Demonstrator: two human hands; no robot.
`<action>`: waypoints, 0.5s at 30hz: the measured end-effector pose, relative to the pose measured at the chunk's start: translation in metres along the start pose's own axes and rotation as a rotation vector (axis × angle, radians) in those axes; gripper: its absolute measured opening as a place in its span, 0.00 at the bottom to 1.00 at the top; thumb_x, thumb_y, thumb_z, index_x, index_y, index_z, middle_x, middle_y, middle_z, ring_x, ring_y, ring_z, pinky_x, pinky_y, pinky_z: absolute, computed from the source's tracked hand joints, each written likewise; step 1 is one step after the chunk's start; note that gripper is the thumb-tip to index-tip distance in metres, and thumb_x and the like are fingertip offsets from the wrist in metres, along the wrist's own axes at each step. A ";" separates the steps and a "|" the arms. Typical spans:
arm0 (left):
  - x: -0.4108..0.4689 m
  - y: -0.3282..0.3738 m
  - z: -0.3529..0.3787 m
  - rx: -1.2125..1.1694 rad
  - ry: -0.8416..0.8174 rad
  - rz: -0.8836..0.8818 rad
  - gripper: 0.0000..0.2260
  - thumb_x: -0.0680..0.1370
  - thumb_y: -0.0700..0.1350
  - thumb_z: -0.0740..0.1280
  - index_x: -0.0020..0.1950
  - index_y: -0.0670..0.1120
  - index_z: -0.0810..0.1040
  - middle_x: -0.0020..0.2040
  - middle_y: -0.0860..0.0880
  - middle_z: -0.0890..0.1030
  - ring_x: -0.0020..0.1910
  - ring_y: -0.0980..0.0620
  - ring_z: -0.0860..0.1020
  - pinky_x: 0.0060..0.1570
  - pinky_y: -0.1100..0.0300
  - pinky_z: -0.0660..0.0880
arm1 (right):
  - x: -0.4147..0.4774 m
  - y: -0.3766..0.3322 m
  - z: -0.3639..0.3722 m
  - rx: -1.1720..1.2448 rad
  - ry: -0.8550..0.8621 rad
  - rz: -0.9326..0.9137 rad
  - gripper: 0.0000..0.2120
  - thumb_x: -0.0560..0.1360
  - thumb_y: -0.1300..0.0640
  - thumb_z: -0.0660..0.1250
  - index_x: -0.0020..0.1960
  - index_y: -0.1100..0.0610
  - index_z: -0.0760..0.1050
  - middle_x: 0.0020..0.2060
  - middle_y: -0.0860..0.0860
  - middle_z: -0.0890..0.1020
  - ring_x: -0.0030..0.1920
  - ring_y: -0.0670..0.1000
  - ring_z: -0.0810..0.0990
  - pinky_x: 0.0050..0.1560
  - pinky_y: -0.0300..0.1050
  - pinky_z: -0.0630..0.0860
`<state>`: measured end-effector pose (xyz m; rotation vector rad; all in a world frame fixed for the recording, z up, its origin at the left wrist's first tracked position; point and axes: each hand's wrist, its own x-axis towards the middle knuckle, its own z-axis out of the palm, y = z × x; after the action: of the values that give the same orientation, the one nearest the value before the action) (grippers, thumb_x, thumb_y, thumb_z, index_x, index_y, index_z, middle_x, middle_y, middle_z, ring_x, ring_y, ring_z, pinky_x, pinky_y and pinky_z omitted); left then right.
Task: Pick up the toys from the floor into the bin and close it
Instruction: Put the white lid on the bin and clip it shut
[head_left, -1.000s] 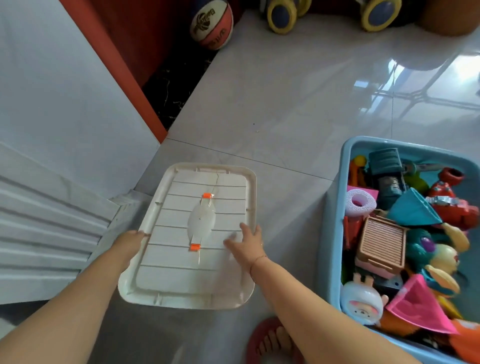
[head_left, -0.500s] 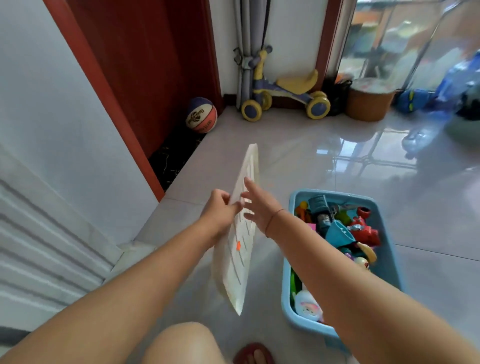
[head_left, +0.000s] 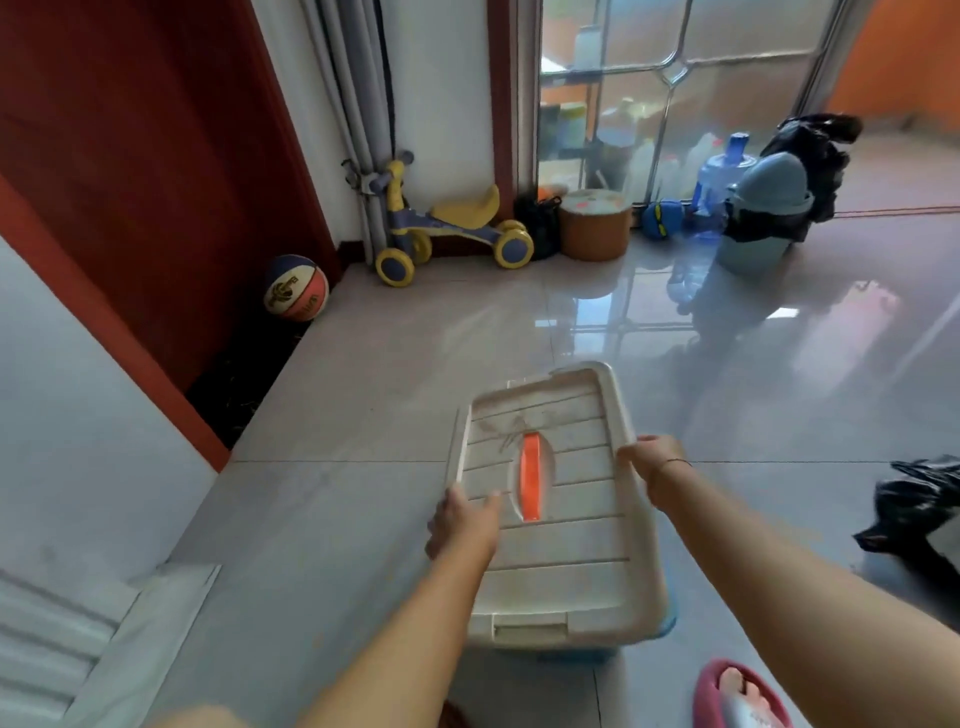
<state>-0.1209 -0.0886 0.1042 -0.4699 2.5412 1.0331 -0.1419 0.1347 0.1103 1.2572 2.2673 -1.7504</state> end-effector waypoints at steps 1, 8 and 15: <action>-0.001 -0.018 0.009 -0.018 0.047 -0.145 0.34 0.75 0.60 0.63 0.76 0.47 0.55 0.76 0.44 0.59 0.73 0.42 0.58 0.71 0.46 0.58 | 0.007 0.014 -0.004 -0.016 0.002 0.005 0.19 0.70 0.67 0.68 0.61 0.66 0.75 0.49 0.58 0.78 0.48 0.55 0.75 0.49 0.43 0.70; -0.027 -0.076 0.058 -0.874 0.060 -0.746 0.40 0.69 0.59 0.70 0.72 0.38 0.62 0.72 0.37 0.65 0.70 0.37 0.65 0.65 0.44 0.66 | 0.040 0.070 0.006 -0.195 -0.047 0.051 0.24 0.74 0.52 0.66 0.67 0.60 0.69 0.62 0.60 0.75 0.60 0.62 0.74 0.63 0.51 0.71; -0.034 -0.062 0.084 -0.995 -0.148 -0.707 0.30 0.78 0.57 0.63 0.72 0.40 0.63 0.72 0.40 0.66 0.71 0.40 0.65 0.71 0.46 0.59 | 0.043 0.070 -0.003 -0.286 -0.144 0.077 0.26 0.78 0.45 0.60 0.62 0.67 0.73 0.51 0.59 0.76 0.48 0.58 0.74 0.50 0.49 0.72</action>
<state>-0.0480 -0.0648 0.0258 -1.3372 1.3487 1.8231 -0.1281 0.1650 0.0352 1.1086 2.2528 -1.3814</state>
